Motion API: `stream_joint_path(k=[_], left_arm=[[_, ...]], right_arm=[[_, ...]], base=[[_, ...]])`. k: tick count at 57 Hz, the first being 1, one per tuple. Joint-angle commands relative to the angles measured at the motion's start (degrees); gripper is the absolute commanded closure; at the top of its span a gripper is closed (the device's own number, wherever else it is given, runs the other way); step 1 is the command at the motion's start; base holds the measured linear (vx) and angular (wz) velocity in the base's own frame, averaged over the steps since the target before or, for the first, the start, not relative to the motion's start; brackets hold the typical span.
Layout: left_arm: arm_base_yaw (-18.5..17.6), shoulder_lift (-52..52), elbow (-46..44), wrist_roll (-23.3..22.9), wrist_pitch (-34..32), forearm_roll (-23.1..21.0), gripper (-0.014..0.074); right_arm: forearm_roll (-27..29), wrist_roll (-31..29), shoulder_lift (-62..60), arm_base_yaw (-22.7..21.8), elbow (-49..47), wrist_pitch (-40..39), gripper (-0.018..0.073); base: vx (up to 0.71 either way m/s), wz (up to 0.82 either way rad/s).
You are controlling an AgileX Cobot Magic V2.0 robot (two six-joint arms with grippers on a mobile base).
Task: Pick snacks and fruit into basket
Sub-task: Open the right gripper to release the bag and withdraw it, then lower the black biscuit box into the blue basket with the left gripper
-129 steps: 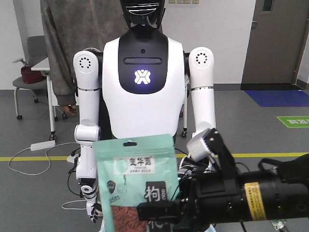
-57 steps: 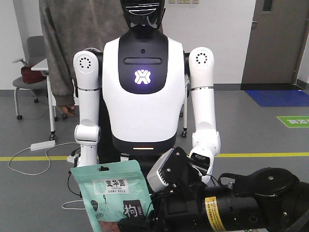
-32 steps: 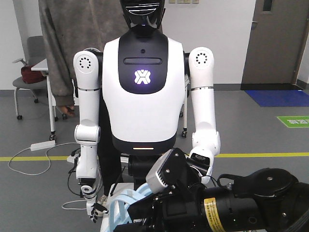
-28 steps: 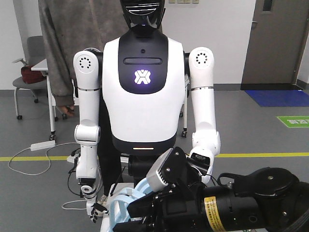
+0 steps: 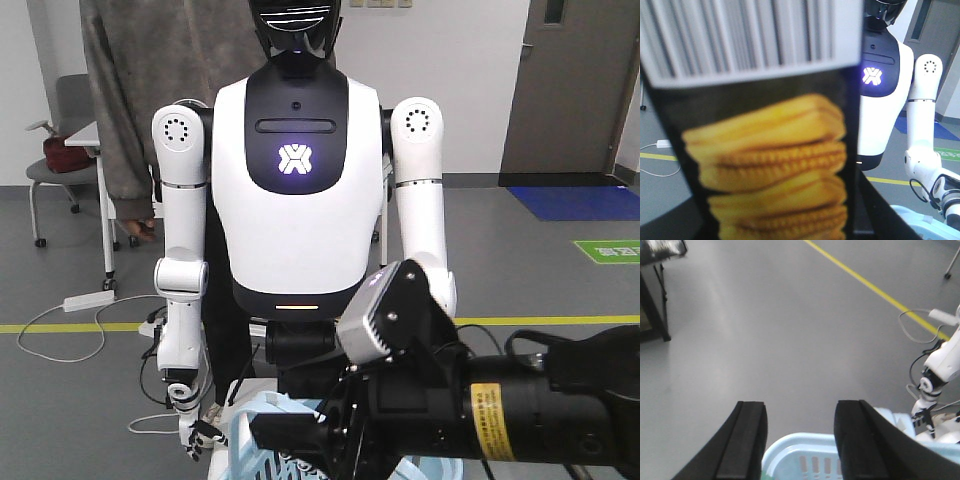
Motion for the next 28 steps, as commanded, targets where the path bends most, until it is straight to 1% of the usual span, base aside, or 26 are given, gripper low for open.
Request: stream_joint_path(k=[1, 13, 20, 23, 25, 28], left_arm=[[-0.36, 0.84, -2.12, 0.19, -5.41, 0.19, 0.0594], [-0.36, 0.84, -2.12, 0.27, -5.23, 0.19, 0.0594], [-0.36, 0.84, -2.17, 2.23, -4.09, 0.09, 0.0594], [-0.36, 0.97, -2.17, 3.78, -3.51, -1.32, 0.0594], [-0.36, 1.21, -2.22, 5.33, -3.43, -3.25, 0.0594], [-0.36, 1.9, -2.36, 8.26, -3.13, -7.39, 0.0594]], right_arm=[[0.37, -0.14, -5.37, -0.27, -1.73, 2.54, 0.0169], [0.51, 2.33, -13.23, -0.31, -1.64, 6.56, 0.0208], [0.54, 3.41, -17.97, -0.42, -0.43, 11.46, 0.0228], [0.6, 3.48, -20.88, -0.42, 1.28, 14.02, 0.023], [0.65, 3.61, -22.47, -0.42, 2.42, 15.38, 0.023], [0.65, 3.68, -25.51, -0.42, 4.72, 18.09, 0.023]], base=[[0.0, 0.0], [0.0, 0.0], [0.0, 0.0], [0.0, 0.0], [0.0, 0.0], [0.0, 0.0]])
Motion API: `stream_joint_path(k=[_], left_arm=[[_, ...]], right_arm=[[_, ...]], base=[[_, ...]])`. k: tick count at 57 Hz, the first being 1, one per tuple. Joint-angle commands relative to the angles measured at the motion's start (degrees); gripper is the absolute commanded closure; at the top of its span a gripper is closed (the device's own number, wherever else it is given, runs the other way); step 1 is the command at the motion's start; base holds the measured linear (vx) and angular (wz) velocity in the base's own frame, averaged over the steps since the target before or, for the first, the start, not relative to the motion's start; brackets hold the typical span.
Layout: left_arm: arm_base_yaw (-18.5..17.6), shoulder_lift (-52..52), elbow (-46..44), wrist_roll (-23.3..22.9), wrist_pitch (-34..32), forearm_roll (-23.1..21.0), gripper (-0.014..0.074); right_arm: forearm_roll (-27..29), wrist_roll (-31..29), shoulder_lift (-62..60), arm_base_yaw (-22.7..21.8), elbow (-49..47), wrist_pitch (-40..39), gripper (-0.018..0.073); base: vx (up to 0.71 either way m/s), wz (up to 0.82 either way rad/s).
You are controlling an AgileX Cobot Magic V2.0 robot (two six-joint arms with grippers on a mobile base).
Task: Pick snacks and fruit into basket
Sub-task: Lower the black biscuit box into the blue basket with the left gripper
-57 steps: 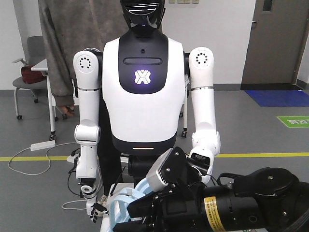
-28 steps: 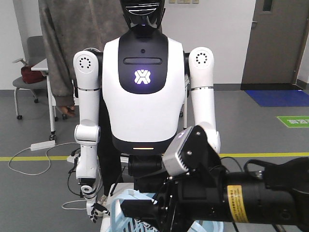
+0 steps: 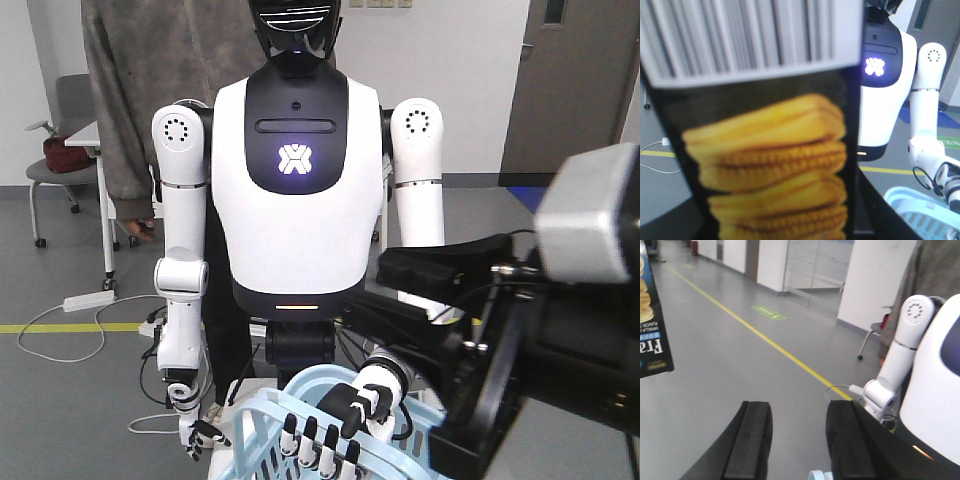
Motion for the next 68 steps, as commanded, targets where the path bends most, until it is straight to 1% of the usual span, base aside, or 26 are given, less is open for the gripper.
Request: stream_joint_path(k=[1, 3, 4, 6, 7, 8, 9, 11, 12, 13, 16, 23, 27, 34, 39, 45, 49, 53, 61, 68], left_arm=[[-0.36, 1.99, -2.57, 5.58, -4.28, -7.06, 0.0594], [-0.36, 2.75, -2.93, 8.13, -3.44, -9.32, 0.0594], [-0.36, 3.36, -3.35, 10.19, -2.79, -12.49, 0.0594], [-0.36, 4.59, -4.18, 13.94, -1.29, -15.77, 0.0594], [-0.36, 5.13, -4.79, 15.43, -0.62, -18.31, 0.0594], [-0.36, 5.96, -5.22, 17.7, 0.43, -19.97, 0.0594], [-0.36, 6.55, -5.94, 19.9, 1.49, -22.56, 0.0594], [-0.36, 8.06, -6.97, 21.95, 2.56, -26.09, 0.0594], [-0.36, 9.03, -7.7, 24.22, 3.93, -28.68, 0.0594], [-0.36, 9.69, -8.21, 25.08, 4.5, -30.43, 0.0594], [-0.36, 12.33, -9.86, 26.8, 6.23, -36.91, 0.0594], [-0.36, 17.39, -10.75, 25.94, 8.25, -49.42, 0.0594], [-0.36, 20.24, -10.75, 25.78, 10.2, -54.45, 0.0594], [-0.36, 25.33, -10.75, 25.78, 12.89, -60.18, 0.0594], [-0.36, 28.58, -10.75, 25.85, 13.71, -65.44, 0.0594], [-0.36, 32.24, -10.75, 25.85, 15.16, -69.01, 0.0594], [-0.76, 34.55, -10.75, 25.85, 15.71, -70.33, 0.0594], [-1.94, 36.75, -10.75, 25.79, 15.82, -71.09, 0.0594], [-5.43, 41.2, -10.75, 25.69, 15.96, -72.43, 0.0594], [-8.58, 44.27, -10.75, 25.36, 15.37, -72.6, 0.0594]], right_arm=[[0.26, 0.16, -5.61, -0.32, 1.54, 6.39, 0.023], [0.21, 0.16, -6.86, -0.32, 2.4, 7.42, 0.023], [0.21, 0.16, -7.74, -0.32, 2.95, 7.97, 0.023], [0.21, 0.16, -8.81, -0.32, 3.75, 9.32, 0.023], [0.21, 0.16, -9.53, -0.32, 3.96, 10.09, 0.023], [0.21, 0.16, -9.75, -0.32, 4.16, 10.27, 0.023], [0.21, 0.16, -10.52, -0.32, 4.47, 11.0, 0.023], [0.16, 0.16, -11.08, -0.32, 4.68, 11.58, 0.023], [0.16, 0.16, -11.38, -0.32, 4.71, 11.84, 0.023], [0.16, 0.16, -11.51, -0.32, 4.71, 12.02, 0.023], [0.16, 0.16, -12.07, -0.32, 4.71, 12.28, 0.023], [0.16, 0.16, -12.24, -0.32, 4.71, 12.22, 0.023], [0.16, 0.16, -12.24, -0.32, 4.71, 12.22, 0.023], [0.16, 0.16, -12.24, -0.32, 4.71, 12.22, 0.023], [0.16, 0.04, -12.24, -0.32, 4.71, 12.22, 0.023], [0.16, 0.04, -12.24, -0.32, 4.71, 12.22, 0.023], [0.04, 0.07, -12.24, -0.32, 4.71, 12.22, 0.023], [-0.03, -0.07, -12.24, -0.32, 4.71, 12.34, 0.023], [-0.03, -0.11, -12.24, -0.32, 4.71, 12.75, 0.023], [-0.05, -0.38, -12.24, -0.32, 4.71, 13.3, 0.023]], base=[[0.0, 0.0], [0.0, 0.0], [0.0, 0.0], [0.0, 0.0], [0.0, 0.0], [0.0, 0.0], [0.0, 0.0], [0.0, 0.0], [0.0, 0.0], [0.0, 0.0], [0.0, 0.0], [0.0, 0.0], [0.0, 0.0], [0.0, 0.0], [0.0, 0.0], [0.0, 0.0], [0.0, 0.0], [0.0, 0.0], [0.0, 0.0], [0.0, 0.0]])
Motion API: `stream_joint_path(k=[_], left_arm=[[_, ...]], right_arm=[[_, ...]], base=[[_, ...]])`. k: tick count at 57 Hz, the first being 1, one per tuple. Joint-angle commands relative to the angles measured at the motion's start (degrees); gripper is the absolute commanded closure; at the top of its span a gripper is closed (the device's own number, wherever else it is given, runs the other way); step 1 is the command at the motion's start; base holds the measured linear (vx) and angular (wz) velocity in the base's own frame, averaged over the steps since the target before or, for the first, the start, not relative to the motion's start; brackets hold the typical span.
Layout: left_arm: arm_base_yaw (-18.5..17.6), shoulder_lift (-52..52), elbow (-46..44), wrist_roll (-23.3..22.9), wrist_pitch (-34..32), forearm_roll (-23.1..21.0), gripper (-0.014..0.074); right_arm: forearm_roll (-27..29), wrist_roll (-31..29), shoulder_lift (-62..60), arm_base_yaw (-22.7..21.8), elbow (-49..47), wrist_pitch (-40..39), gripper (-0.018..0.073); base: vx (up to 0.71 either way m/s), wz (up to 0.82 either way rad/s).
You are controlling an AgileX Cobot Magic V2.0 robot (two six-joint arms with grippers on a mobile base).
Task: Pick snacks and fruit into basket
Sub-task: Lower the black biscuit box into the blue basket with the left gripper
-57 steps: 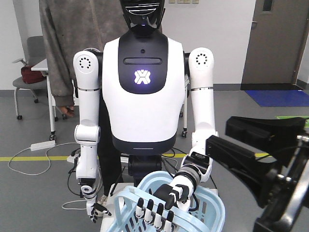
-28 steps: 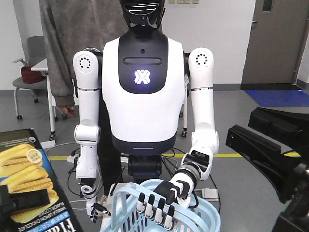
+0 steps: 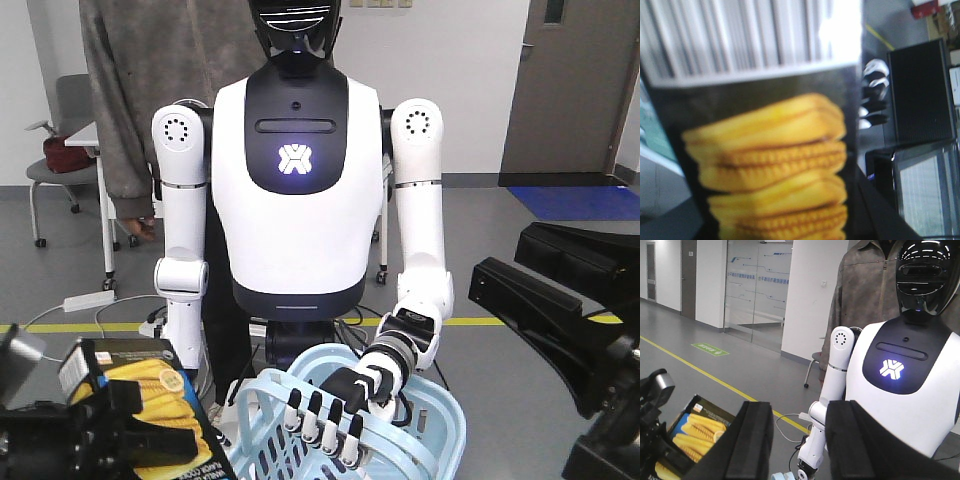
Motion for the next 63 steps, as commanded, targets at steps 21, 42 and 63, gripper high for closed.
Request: stream_joint_path(k=[21, 42, 63], left_arm=[[-7.52, 7.08, -2.09, -1.44, -3.5, -6.17, 0.0594], [-8.11, 12.83, -2.09, 2.18, -3.09, -17.99, 0.0594], [-9.74, 16.89, -2.09, 5.24, -5.07, -25.43, 0.0594]], right_arm=[[-1.19, -0.86, -0.43, -0.31, -1.72, 4.53, 0.023], [-1.19, -0.86, -0.43, -0.31, -1.72, 4.47, 0.023], [-1.19, -0.86, -0.2, -0.31, -1.72, 4.47, 0.023]], base=[[0.0, 0.0], [0.0, 0.0], [0.0, 0.0]])
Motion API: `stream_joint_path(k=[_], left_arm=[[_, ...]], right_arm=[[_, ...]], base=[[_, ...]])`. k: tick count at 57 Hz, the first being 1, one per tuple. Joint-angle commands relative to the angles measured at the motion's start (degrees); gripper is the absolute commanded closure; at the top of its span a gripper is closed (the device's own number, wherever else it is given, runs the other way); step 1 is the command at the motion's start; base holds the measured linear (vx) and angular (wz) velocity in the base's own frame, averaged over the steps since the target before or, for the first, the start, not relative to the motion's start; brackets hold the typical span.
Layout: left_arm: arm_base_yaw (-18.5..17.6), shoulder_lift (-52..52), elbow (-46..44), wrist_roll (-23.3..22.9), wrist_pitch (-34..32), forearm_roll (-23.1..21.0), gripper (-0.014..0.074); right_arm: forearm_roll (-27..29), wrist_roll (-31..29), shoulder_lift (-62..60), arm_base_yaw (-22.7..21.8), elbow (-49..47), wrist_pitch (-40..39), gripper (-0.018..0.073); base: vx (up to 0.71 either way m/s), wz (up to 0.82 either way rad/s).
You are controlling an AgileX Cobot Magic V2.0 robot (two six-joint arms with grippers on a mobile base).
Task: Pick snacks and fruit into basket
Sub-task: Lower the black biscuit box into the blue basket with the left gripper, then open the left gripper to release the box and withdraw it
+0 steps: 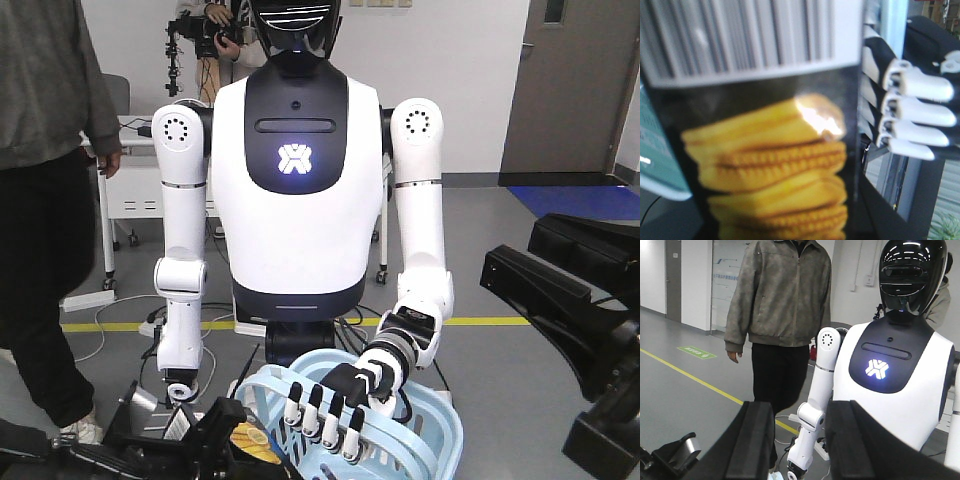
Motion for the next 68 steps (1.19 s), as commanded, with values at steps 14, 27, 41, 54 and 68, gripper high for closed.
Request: stream_joint_path(k=[14, 27, 41, 54, 68], left_arm=[[-2.28, 1.37, -1.95, 2.37, -5.35, -7.92, 0.0587], [-2.28, 2.79, -1.95, 3.16, -8.11, -8.6, 0.0444], [-2.28, 3.38, -1.95, 3.16, -9.03, -8.6, 0.0097], [-2.28, 3.38, -1.95, 3.16, -7.84, -10.29, -0.0014], [-2.21, 2.8, -1.95, 3.16, -5.91, -10.02, 0.0024]], right_arm=[[-1.38, -0.62, -0.2, -0.31, -1.72, 1.85, 0.023], [-1.38, -0.62, -0.2, -0.31, -1.72, 1.85, 0.023], [-1.38, -0.62, -0.2, -0.31, -1.72, 1.85, 0.023], [-1.38, -0.62, -0.2, -0.31, -1.72, 1.91, 0.023], [-1.38, -0.62, -0.2, -0.31, -1.72, 1.91, 0.023]], base=[[0.0, 0.0], [0.0, 0.0], [0.0, 0.0], [0.0, 0.0], [0.0, 0.0]])
